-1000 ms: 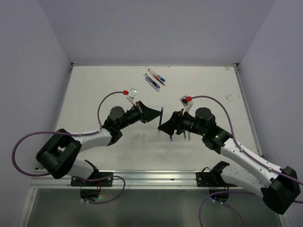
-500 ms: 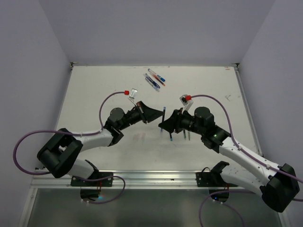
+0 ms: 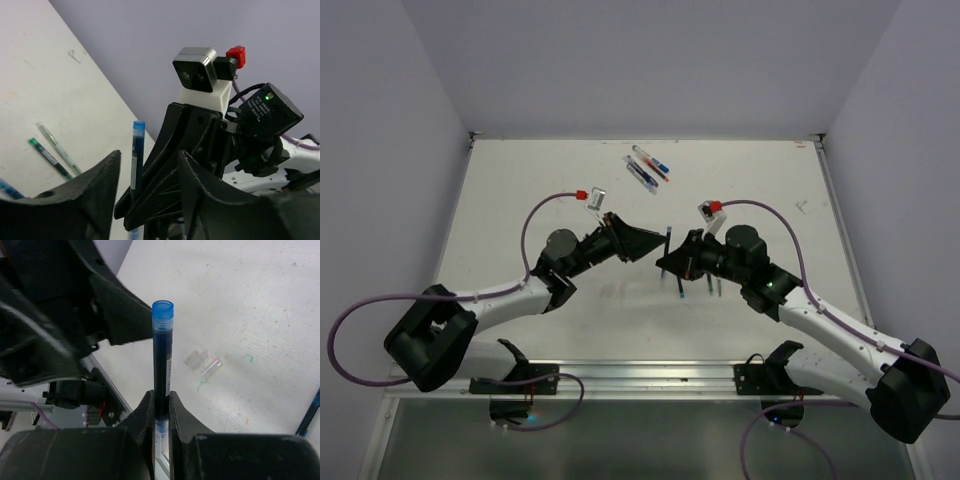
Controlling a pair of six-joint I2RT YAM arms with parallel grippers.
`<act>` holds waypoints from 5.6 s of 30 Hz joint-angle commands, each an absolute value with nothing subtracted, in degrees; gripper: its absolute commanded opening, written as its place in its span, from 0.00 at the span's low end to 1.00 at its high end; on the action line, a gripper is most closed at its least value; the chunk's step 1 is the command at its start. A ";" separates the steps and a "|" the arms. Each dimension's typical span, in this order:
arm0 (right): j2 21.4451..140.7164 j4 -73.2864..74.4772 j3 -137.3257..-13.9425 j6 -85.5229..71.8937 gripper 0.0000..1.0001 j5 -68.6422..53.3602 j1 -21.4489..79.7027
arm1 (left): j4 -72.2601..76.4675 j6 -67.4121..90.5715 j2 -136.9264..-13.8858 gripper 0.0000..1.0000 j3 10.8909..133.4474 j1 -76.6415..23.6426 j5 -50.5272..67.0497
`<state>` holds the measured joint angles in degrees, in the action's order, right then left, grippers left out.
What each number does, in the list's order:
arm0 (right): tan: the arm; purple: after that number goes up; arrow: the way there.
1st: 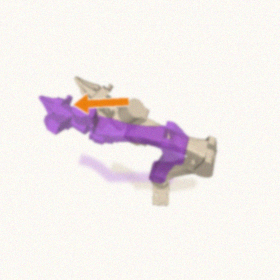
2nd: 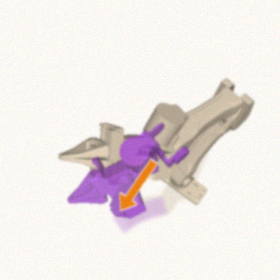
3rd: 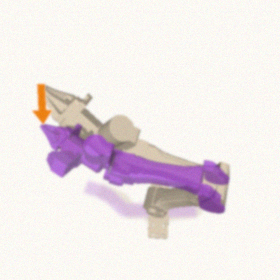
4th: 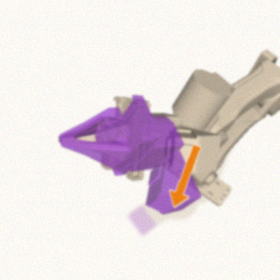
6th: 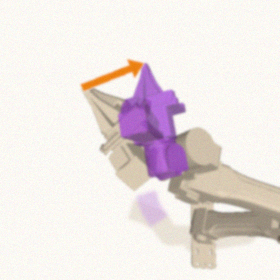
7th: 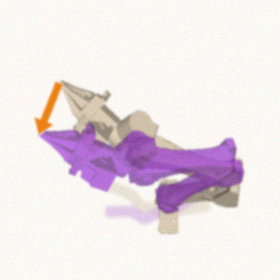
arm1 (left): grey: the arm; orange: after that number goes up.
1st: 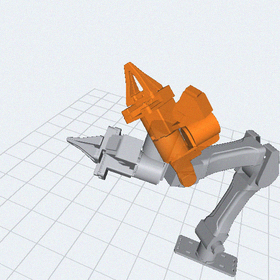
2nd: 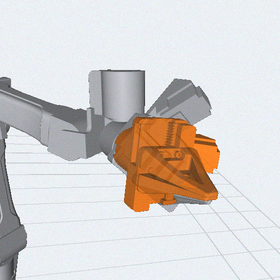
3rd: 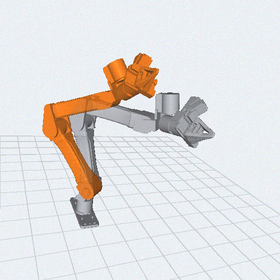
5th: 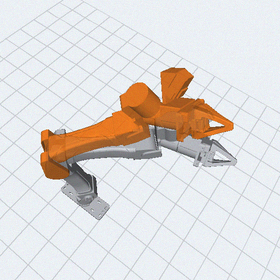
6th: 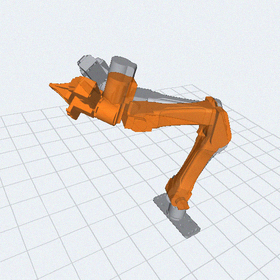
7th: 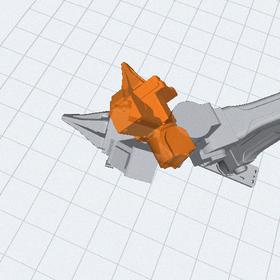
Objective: Open the pen caps
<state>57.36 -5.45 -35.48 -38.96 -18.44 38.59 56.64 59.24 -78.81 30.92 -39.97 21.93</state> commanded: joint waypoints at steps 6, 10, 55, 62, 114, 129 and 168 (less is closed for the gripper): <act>55.72 -1.23 -37.00 -41.22 0.00 -13.10 38.67 | 45.44 44.12 -64.52 0.59 26.46 -40.25 12.30; 55.37 2.10 -39.55 -41.13 0.00 -11.95 38.67 | 49.56 44.56 -64.25 0.55 20.23 -40.34 15.98; 55.10 10.26 -48.49 -38.87 0.00 -1.50 35.35 | 76.84 51.61 -82.27 0.00 16.09 -47.99 26.28; 60.80 14.49 -58.61 -37.53 0.00 -9.40 22.60 | 76.03 50.63 -77.27 0.00 10.73 -47.99 26.10; 92.28 34.02 -50.98 -24.70 0.09 5.45 16.35 | 12.83 54.58 -56.87 0.31 7.21 -39.64 -16.00; 93.08 33.31 -50.89 -23.64 0.24 4.75 16.35 | 7.74 58.09 -51.86 0.64 7.47 -39.64 -18.10; 95.24 30.86 -75.22 -18.29 0.99 10.20 24.60 | -13.28 44.03 -59.95 0.99 37.19 -39.64 -27.61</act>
<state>91.35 35.83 -69.71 -21.34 8.36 23.49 -13.39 45.58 -60.55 37.26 -40.01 -28.62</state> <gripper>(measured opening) 0.981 0.994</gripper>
